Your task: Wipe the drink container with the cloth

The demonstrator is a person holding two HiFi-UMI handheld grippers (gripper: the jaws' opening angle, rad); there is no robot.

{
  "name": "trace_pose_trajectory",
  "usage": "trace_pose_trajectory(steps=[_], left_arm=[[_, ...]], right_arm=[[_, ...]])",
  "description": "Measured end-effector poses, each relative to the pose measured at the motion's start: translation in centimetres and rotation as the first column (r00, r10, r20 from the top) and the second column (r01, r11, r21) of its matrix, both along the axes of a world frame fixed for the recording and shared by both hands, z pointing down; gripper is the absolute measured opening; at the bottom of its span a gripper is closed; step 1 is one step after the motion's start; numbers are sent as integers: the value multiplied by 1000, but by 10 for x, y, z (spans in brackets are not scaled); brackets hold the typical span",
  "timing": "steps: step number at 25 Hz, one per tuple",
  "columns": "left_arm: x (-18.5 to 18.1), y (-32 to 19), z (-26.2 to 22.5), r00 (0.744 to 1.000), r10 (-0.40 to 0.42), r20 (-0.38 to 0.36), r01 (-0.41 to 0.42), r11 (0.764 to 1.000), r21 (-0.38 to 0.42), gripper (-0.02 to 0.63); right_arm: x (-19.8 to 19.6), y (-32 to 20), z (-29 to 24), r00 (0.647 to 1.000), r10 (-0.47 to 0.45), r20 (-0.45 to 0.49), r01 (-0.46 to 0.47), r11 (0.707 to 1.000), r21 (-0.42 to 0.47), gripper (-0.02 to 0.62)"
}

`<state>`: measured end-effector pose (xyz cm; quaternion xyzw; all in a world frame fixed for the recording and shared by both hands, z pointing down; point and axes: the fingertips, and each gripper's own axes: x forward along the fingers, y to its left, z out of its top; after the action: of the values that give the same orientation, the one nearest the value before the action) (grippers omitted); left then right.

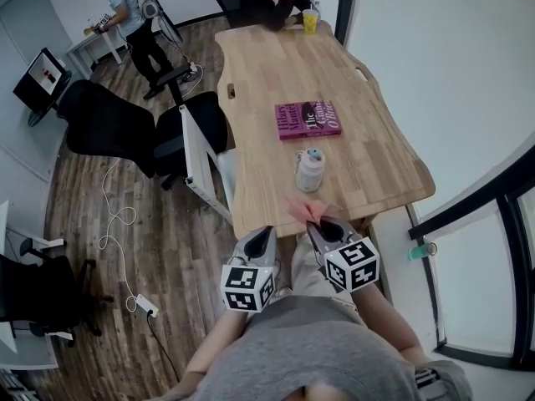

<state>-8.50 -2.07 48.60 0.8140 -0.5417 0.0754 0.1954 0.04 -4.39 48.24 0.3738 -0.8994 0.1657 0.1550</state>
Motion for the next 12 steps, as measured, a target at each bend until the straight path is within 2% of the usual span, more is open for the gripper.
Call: trace_pose_trajectory(steps=[12], left_arm=[[-8, -2, 1, 1000, -13, -7, 13, 1000, -8, 3]], right_arm=[[-11, -1, 1, 1000, -3, 4, 3, 1000, -4, 23]])
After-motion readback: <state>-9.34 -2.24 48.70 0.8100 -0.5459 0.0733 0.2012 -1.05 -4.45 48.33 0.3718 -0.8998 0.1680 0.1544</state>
